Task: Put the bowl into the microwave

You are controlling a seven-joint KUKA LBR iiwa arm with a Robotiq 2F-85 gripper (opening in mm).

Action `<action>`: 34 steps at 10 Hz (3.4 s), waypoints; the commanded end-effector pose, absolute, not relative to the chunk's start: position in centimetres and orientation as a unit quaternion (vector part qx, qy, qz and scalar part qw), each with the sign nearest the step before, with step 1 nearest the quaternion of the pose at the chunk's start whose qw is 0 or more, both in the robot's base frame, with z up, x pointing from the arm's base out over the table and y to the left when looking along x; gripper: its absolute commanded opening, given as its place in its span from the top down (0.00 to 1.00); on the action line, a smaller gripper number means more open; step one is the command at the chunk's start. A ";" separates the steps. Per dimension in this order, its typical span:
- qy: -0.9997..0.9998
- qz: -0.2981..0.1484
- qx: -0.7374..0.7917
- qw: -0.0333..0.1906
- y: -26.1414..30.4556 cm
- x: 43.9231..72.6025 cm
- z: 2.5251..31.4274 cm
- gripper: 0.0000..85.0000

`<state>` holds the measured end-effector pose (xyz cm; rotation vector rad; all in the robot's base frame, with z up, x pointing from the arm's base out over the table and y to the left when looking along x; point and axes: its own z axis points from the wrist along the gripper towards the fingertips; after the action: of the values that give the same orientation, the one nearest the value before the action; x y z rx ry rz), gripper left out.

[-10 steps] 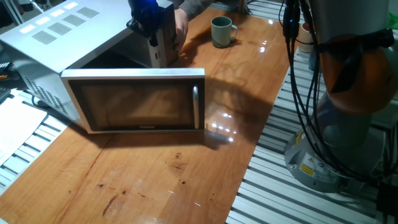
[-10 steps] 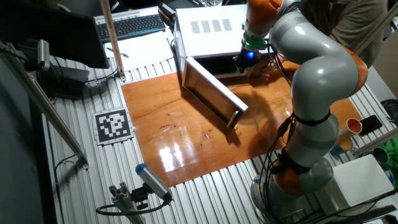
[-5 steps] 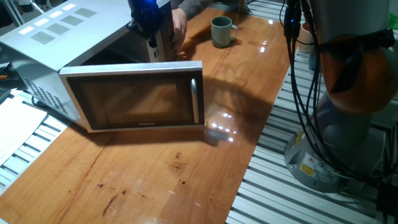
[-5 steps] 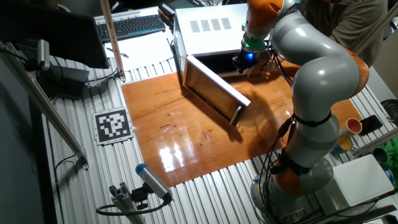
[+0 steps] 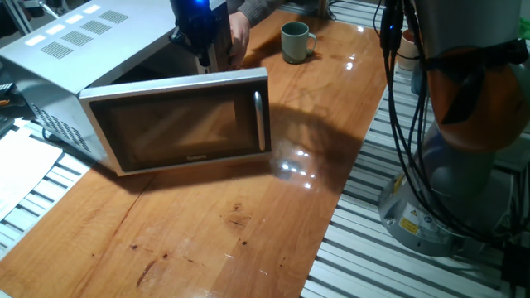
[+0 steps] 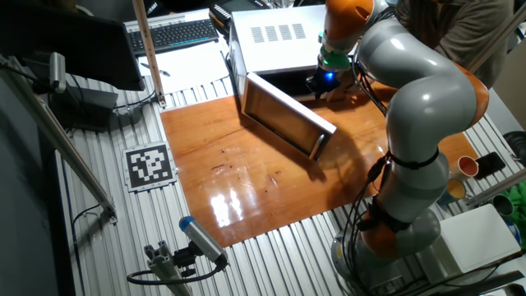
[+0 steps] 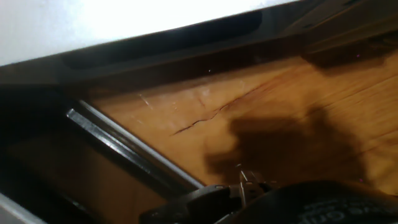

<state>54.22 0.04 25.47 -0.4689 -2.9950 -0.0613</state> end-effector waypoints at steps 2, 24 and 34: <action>-0.986 -0.028 -0.155 0.058 0.0 54.3 25.6 1.00; -0.981 -0.040 -0.169 0.082 -0.4 54.7 25.7 1.00; -0.984 -0.041 -0.166 0.045 -0.4 54.7 25.7 1.00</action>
<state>54.71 -0.37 25.70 -0.5099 -3.0058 -0.1258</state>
